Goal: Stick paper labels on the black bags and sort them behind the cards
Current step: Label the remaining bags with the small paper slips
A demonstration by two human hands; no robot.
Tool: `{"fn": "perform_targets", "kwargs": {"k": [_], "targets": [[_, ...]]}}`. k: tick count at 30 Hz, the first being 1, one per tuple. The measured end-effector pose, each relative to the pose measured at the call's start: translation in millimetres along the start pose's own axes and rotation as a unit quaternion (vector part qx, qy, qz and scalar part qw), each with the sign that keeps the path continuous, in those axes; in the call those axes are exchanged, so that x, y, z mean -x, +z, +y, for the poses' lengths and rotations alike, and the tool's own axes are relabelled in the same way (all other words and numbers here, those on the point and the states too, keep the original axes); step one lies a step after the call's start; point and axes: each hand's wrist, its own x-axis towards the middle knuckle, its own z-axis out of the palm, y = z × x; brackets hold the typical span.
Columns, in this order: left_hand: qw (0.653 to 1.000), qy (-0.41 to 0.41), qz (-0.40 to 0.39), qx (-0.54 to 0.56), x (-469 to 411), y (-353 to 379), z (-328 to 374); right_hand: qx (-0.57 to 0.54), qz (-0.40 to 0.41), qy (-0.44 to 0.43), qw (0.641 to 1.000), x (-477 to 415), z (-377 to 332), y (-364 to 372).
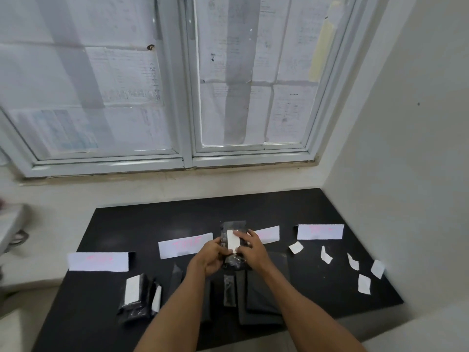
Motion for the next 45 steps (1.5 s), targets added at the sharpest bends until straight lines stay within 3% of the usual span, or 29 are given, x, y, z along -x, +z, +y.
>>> {"fn": "perform_targets", "kwargs": {"k": [7, 19, 22, 24, 26, 30, 32, 39, 41, 45], "targets": [[1.000, -0.021, 0.010, -0.002, 27.3, -52.3, 4.0, -0.039, -0.059, 0.016, 0.997, -1.3, -11.0, 41.8], [0.964, 0.014, 0.257, 0.066, 68.4, -159.3, 4.9, -0.024, -0.135, -0.037, 0.990, -0.1, -45.4, 167.6], [0.962, -0.012, 0.271, -0.013, 77.1, -176.0, 3.6, -0.007, -0.141, -0.030, 0.990, 3.4, -39.4, 187.0], [0.949, -0.004, 0.283, -0.136, 75.9, -183.6, -1.5, 0.014, -0.138, -0.019, 0.990, 6.0, -30.3, 194.4], [0.911, 0.011, 0.282, -0.301, 73.8, -186.0, -9.8, 0.028, -0.132, 0.000, 0.991, 7.3, -15.1, 198.2], [0.843, 0.001, 0.265, -0.469, 68.2, -178.9, -28.0, 0.070, -0.116, 0.044, 0.990, 11.4, 10.2, 201.4], [0.823, -0.010, 0.250, -0.510, 63.8, -174.0, -36.7, 0.092, -0.134, 0.060, 0.985, 13.5, 18.2, 202.5], [0.813, -0.059, 0.225, -0.534, 51.5, -169.5, -52.5, 0.161, -0.272, 0.074, 0.946, 14.5, 29.2, 202.9], [0.815, -0.068, 0.220, -0.532, 48.9, -171.1, -54.5, 0.168, -0.235, 0.071, 0.955, 14.9, 31.7, 205.2], [0.811, -0.084, 0.218, -0.537, 46.6, -172.0, -57.4, 0.215, -0.053, 0.079, 0.972, 20.6, 35.6, 203.8]]}}
